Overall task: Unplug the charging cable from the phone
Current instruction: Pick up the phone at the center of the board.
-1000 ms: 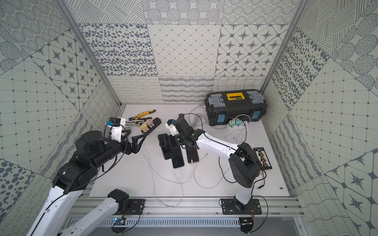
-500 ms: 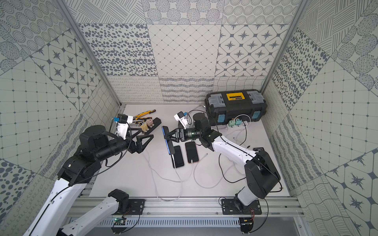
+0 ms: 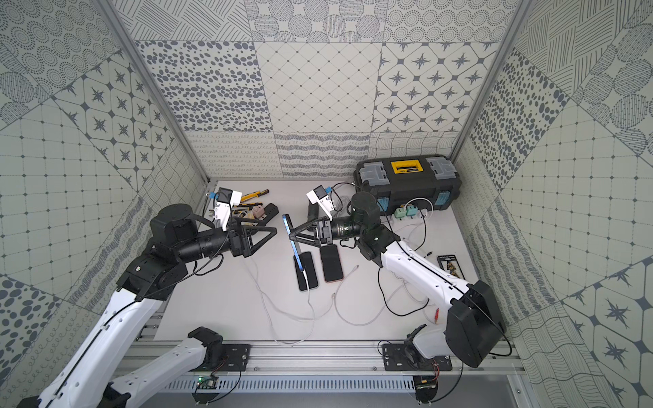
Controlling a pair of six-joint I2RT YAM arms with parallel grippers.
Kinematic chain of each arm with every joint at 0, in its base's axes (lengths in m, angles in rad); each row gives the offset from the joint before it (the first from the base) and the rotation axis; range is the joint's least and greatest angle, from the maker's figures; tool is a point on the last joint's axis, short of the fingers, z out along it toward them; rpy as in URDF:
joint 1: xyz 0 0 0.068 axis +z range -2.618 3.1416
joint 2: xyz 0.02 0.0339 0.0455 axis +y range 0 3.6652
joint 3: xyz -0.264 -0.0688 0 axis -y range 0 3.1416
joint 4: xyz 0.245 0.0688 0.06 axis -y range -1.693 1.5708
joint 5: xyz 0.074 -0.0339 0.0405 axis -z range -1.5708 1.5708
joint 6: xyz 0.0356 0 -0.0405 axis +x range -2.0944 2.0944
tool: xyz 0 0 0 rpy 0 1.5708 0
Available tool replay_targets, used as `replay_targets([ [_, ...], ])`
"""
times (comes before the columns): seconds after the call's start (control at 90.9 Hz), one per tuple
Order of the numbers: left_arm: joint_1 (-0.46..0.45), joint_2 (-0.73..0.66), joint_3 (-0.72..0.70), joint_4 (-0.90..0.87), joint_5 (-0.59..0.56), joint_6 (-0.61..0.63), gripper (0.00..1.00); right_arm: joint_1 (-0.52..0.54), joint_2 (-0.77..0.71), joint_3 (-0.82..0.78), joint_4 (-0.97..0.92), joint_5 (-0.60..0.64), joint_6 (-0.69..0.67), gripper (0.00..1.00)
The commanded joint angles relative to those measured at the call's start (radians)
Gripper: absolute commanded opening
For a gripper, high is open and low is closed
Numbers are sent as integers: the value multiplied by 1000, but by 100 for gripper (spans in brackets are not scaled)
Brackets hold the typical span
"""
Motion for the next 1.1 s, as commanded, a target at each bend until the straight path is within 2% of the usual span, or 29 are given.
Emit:
replay_targets([
  [0.0,2,20,-28,188,155,-186,98,2,-22,6,100,-26,44,51],
  [0.121,3,33,-50,257,196,-249,98,12,-15,15,104,-27,46,50],
  [0.792,2,53,-109,337,249,-331,98,65,35,65,110,-17,27,50],
  [1.089,2,54,-134,373,261,-346,97,75,65,66,184,-39,82,50],
])
